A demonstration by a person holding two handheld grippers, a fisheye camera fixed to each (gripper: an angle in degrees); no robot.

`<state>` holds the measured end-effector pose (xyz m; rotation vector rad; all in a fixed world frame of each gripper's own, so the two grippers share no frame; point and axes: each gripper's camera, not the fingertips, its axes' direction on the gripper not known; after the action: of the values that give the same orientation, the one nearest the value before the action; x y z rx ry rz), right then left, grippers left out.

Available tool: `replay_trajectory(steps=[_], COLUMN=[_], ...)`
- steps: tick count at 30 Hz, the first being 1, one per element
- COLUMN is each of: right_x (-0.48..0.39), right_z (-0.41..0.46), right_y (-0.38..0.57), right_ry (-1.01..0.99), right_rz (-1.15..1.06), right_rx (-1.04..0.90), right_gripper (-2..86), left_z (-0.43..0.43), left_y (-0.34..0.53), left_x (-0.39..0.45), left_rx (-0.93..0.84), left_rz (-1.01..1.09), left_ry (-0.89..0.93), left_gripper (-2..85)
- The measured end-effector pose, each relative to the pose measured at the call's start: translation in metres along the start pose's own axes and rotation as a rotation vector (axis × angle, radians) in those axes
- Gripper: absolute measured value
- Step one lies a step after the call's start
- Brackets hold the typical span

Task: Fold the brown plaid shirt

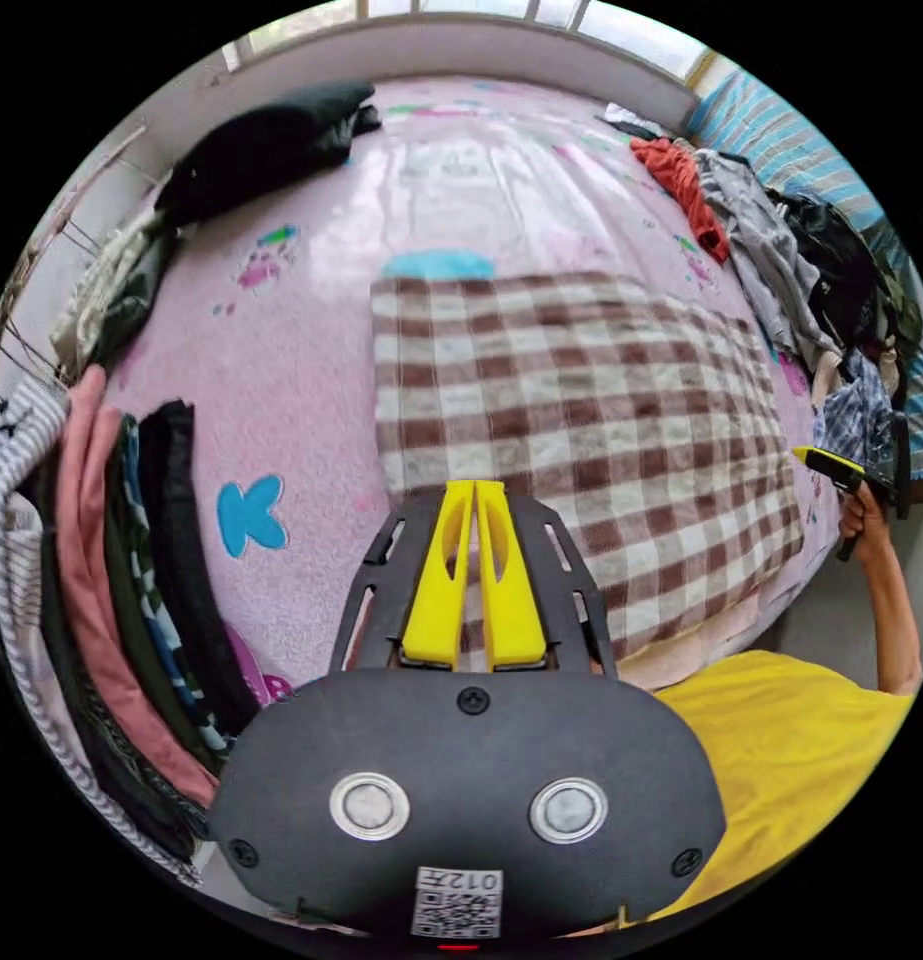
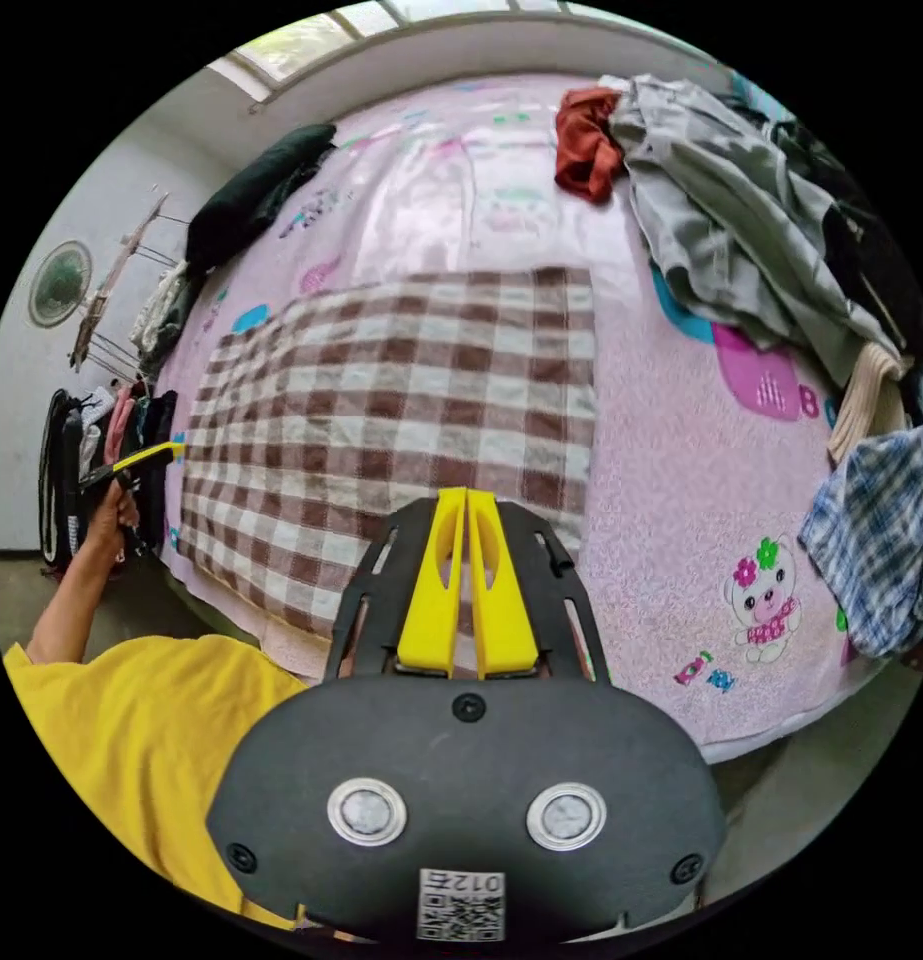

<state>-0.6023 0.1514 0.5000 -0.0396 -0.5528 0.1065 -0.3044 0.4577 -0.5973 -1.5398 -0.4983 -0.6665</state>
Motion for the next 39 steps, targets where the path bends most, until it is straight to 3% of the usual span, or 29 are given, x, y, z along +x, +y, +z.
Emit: replay_trajectory(steps=[4,10,13,19,26,29,33,39], right_x=[-0.044,-0.079,-0.075,-0.068,-0.038,-0.004,0.051,0.117], right_z=[0.018,0.063,0.087,0.084,0.072,0.036,-0.007,-0.005], right_y=[-0.039,-0.078,-0.080,-0.071,-0.059,-0.044,0.004,0.064], right_ry=[-0.059,0.086,0.170,0.187,0.131,0.037,0.142,0.080], right_rz=[-0.127,-0.227,-0.256,-0.260,-0.256,-0.161,-0.057,0.067], right_rx=[-0.037,-0.156,-0.271,-0.228,-0.201,-0.157,-0.097,-0.137], right_gripper=[0.0,0.0,0.2,0.7,0.4,0.1,0.0,-0.1], left_z=[0.011,0.059,0.081,0.087,0.092,0.072,0.035,0.066], left_y=[-0.061,-0.105,-0.107,-0.097,-0.096,-0.086,-0.025,0.060], left_x=[0.071,0.154,0.151,0.126,0.104,0.070,-0.002,-0.077], left_rx=[-0.029,-0.154,-0.202,-0.127,-0.165,-0.170,-0.111,-0.233], left_rz=[0.218,0.457,0.439,0.383,0.403,0.278,0.124,-0.028], left_ry=[0.152,-0.023,-0.110,-0.017,0.053,0.073,0.013,-0.034], left_gripper=[0.3,0.3,0.2,0.3,0.3,0.3,0.3,0.2])
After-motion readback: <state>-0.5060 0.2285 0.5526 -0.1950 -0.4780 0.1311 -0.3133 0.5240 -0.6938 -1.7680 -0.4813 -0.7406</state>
